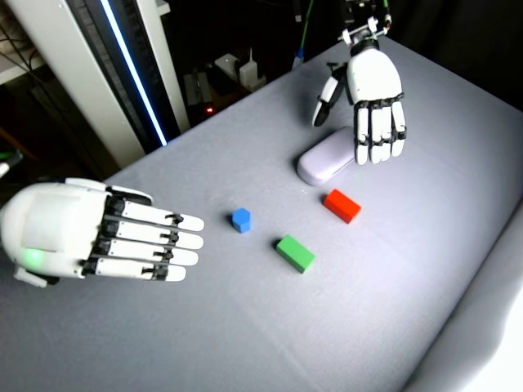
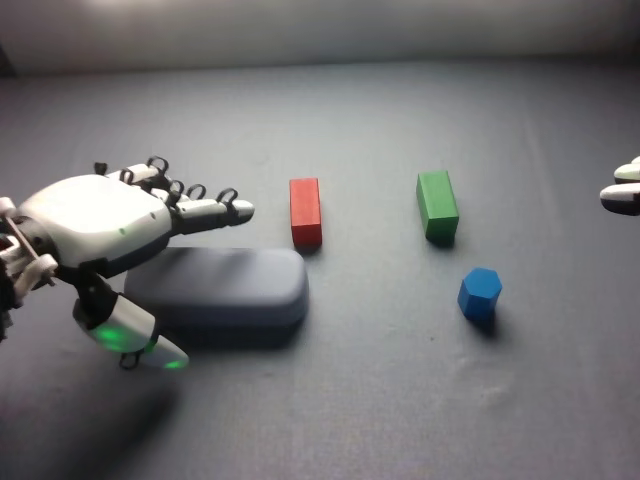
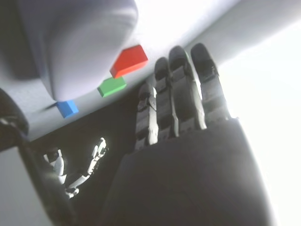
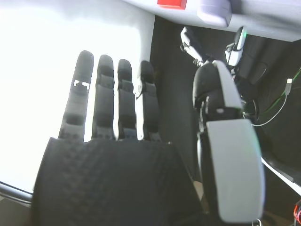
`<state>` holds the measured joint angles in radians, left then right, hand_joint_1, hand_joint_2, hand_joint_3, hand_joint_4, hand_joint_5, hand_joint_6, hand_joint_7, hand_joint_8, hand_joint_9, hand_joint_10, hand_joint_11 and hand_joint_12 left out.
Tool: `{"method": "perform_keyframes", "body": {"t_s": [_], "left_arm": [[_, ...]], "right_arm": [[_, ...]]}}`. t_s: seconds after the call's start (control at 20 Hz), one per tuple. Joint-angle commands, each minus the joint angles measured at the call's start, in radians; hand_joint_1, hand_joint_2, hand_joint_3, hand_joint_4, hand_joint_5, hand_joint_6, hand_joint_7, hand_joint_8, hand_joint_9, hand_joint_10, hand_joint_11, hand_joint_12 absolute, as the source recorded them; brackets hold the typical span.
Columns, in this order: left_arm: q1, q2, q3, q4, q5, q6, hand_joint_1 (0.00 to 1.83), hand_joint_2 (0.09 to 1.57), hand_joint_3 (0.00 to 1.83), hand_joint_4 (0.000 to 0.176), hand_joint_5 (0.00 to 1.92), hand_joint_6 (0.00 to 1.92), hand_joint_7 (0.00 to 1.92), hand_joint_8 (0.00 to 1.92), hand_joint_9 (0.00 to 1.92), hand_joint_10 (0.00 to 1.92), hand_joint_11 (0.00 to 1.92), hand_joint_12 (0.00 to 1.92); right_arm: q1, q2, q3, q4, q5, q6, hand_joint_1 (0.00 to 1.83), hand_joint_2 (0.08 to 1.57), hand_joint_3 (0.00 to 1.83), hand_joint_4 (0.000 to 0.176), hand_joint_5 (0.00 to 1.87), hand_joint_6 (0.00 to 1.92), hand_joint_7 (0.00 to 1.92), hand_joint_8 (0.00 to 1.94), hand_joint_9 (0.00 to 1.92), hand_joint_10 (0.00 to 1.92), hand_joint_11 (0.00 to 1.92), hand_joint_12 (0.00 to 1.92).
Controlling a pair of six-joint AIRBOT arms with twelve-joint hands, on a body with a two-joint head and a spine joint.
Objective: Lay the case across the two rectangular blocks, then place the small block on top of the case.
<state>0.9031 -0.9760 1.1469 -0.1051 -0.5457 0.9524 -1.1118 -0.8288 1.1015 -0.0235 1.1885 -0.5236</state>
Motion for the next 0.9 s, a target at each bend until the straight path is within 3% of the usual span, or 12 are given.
{"method": "perform_keyframes", "body": {"t_s": [0.0,0.2,0.3,0.35,0.4,0.45,0.5,0.55,0.6,0.65,0.7,0.85], "left_arm": [[-0.017,-0.007,0.011,-0.017,-0.079,0.022,0.93,0.76,0.01,0.112,0.23,0.01,0.41,0.01,0.49,0.01,0.11,0.87],[-0.022,-0.022,0.021,-0.067,-0.052,0.085,0.95,0.76,0.00,0.061,0.32,0.01,0.49,0.01,0.58,0.02,0.20,1.00],[-0.022,-0.033,0.032,-0.084,-0.043,0.096,0.94,0.80,0.00,0.076,0.30,0.00,0.50,0.00,0.61,0.01,0.22,1.04],[-0.022,-0.039,0.038,-0.093,-0.042,0.096,0.92,0.83,0.00,0.059,0.32,0.00,0.55,0.00,0.69,0.02,0.33,1.07],[-0.022,-0.041,0.040,-0.098,-0.044,0.096,0.97,0.83,0.00,0.000,0.44,0.00,0.64,0.01,0.78,0.03,0.46,0.97],[-0.022,-0.043,0.041,-0.101,-0.048,0.096,1.01,0.85,0.00,0.000,0.55,0.00,0.71,0.01,0.82,0.02,0.54,0.87],[-0.022,-0.044,0.040,-0.102,-0.054,0.096,1.15,0.93,0.00,0.000,0.84,0.02,0.98,0.08,1.08,0.16,0.68,1.26],[-0.022,-0.043,0.037,-0.104,-0.065,0.096,1.25,1.01,0.00,0.000,1.08,0.45,1.15,0.63,1.18,0.19,0.72,1.30],[-0.022,-0.037,0.029,-0.105,-0.087,0.096,1.26,1.05,0.00,0.000,1.04,0.76,1.16,0.74,1.26,0.23,0.82,1.22],[-0.022,-0.028,0.019,-0.105,-0.109,0.095,1.36,1.08,0.00,0.000,0.96,0.87,1.08,0.80,1.06,0.95,0.84,1.17],[-0.026,-0.009,0.001,-0.102,-0.150,0.088,1.38,1.09,0.00,0.000,0.92,0.95,1.03,0.87,1.00,1.12,0.86,1.17],[-0.040,0.033,-0.037,-0.071,-0.268,0.044,1.38,1.10,0.00,0.000,0.94,0.90,1.02,0.91,0.96,1.18,0.83,1.15]], "right_arm": [[0.012,0.003,0.002,0.026,0.119,0.007,0.74,1.22,0.00,0.000,0.40,0.00,0.32,0.00,0.32,0.00,0.00,0.91],[0.011,0.002,-0.001,0.024,0.119,0.011,0.80,1.22,0.00,0.000,0.41,0.00,0.33,0.00,0.32,0.00,0.00,0.94],[0.008,0.002,-0.001,0.024,0.119,0.013,0.75,1.23,0.00,0.000,0.40,0.00,0.34,0.00,0.34,0.00,0.00,0.97],[0.007,0.002,-0.001,0.024,0.119,0.015,0.76,1.23,0.00,0.000,0.40,0.00,0.34,0.00,0.34,0.00,0.00,0.97],[0.007,0.002,-0.001,0.023,0.119,0.016,0.78,1.23,0.00,0.000,0.40,0.00,0.34,0.00,0.34,0.00,0.00,0.97],[0.007,0.002,-0.001,0.023,0.119,0.016,0.78,1.23,0.00,0.000,0.40,0.00,0.35,0.00,0.35,0.00,0.00,0.99],[0.007,0.002,-0.001,0.023,0.119,0.016,0.78,1.24,0.00,0.000,0.40,0.00,0.34,0.00,0.34,0.00,0.00,0.98],[0.007,0.002,-0.001,0.023,0.119,0.016,0.79,1.23,0.00,0.000,0.40,0.00,0.34,0.00,0.34,0.00,0.00,0.98],[0.006,0.002,-0.001,0.022,0.119,0.017,0.83,1.23,0.00,0.000,0.40,0.00,0.34,0.00,0.35,0.00,0.00,1.00],[0.005,0.002,-0.002,0.022,0.119,0.018,0.84,1.23,0.00,0.000,0.40,0.00,0.34,0.00,0.36,0.01,0.00,1.00],[0.003,0.002,-0.002,0.022,0.119,0.019,0.84,1.24,0.00,0.000,0.41,0.00,0.35,0.00,0.36,0.00,0.02,0.97],[0.003,0.002,-0.002,0.022,0.118,0.019,0.83,1.24,0.00,0.000,0.40,0.00,0.34,0.00,0.36,0.00,0.00,0.99]]}}
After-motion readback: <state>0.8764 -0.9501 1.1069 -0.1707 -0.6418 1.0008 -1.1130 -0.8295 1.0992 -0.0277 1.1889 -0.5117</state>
